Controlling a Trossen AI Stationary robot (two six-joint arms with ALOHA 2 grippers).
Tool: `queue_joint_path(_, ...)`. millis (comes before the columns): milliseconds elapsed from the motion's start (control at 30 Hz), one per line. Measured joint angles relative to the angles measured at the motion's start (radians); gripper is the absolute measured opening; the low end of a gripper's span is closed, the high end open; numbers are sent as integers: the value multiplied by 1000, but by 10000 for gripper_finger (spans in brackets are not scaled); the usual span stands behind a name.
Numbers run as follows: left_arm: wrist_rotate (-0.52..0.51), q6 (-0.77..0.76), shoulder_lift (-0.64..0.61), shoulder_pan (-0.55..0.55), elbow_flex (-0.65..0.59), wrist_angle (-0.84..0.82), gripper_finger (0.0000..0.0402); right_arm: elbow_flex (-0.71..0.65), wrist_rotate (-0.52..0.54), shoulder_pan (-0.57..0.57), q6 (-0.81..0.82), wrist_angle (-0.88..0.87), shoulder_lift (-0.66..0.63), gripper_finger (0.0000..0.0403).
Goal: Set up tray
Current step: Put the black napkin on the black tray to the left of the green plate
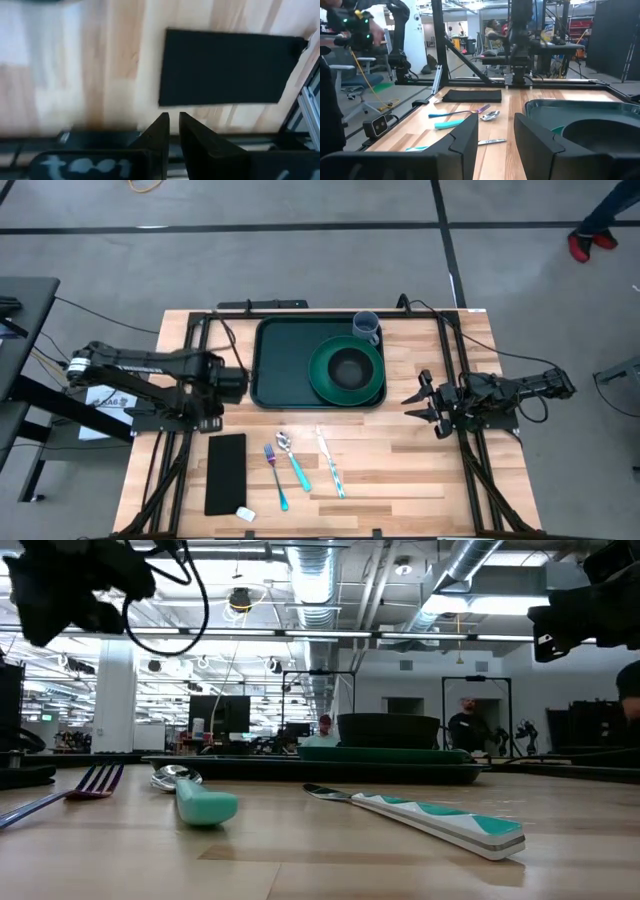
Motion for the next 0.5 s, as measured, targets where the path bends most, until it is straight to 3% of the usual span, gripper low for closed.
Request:
queue_joint_path(200, 0, -55, 3, -117, -112, 229, 32, 0, 0, 0, 0, 0, 0, 118)
queue_joint_path(500, -3, -118, 3, -183, -239, 318, 87, 0, 0, 0, 0, 0, 0, 118)
